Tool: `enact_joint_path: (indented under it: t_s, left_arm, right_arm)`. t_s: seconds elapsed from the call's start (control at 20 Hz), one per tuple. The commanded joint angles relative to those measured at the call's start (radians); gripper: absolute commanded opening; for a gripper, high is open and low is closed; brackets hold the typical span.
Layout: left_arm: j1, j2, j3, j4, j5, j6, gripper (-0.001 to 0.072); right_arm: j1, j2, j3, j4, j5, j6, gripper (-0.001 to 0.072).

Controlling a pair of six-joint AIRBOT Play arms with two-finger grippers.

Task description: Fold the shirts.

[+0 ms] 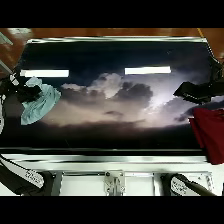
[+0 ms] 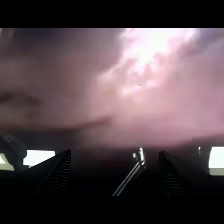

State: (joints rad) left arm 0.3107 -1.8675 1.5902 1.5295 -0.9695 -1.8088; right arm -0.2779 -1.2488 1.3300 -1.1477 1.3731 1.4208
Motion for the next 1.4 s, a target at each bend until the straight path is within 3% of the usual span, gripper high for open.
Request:
enact_joint_path:
  t_s: [0.0, 0.1, 0.3, 0.45, 0.55, 0.75, 1.0, 1.1, 1.3, 1.35]
  left_arm:
    - [-0.003, -0.013, 0.008, -0.019, 0.006, -0.013, 0.0032]
    - [-0.018, 0.017, 0.018, -0.028, -0.026, -0.051, 0.0031]
    - [-0.130, 0.239, 0.018, -0.027, 0.002, 0.062, 0.0031]
    - [-0.261, 0.499, 0.018, -0.027, 0.009, 0.088, 0.0030]
    - [-0.386, 0.690, 0.018, -0.030, 0.033, 0.083, 0.0031]
    - [-0.648, 0.940, 0.018, -0.030, 0.077, -0.013, 0.0030]
    - [-0.914, 0.948, -0.107, -0.030, 0.089, -0.089, 0.0031]
    - [-1.001, 0.920, -0.251, -0.030, 0.130, -0.147, 0.0032]
    - [-1.096, 0.859, -0.596, -0.031, 0.132, -0.256, 0.0033]
    - [-1.096, 0.847, -0.668, -0.031, 0.132, -0.300, 0.0033]
  right_arm:
    - [0.001, 0.000, 0.000, 0.030, 0.024, 0.001, 0.0657]
    - [0.001, 0.000, 0.000, 0.048, 0.047, 0.000, 0.0657]
    - [0.001, 0.000, 0.000, 0.055, 0.036, 0.000, 0.0657]
    - [0.000, 0.003, 0.001, 0.055, 0.039, -0.005, 0.0657]
    - [0.000, 0.029, 0.001, 0.040, 0.048, -0.071, 0.0656]
    - [0.000, 0.151, 0.035, -0.035, 0.080, -0.080, 0.0656]
    - [0.000, 0.333, 0.082, -0.085, 0.104, -0.076, 0.0654]
    - [0.000, 0.367, 0.081, -0.091, 0.171, -0.029, 0.0514]
    - [0.001, 0.365, 0.031, -0.047, 0.306, -0.022, 0.0521]
    - [0.001, 0.365, -0.010, -0.037, 0.308, -0.017, 0.0613]
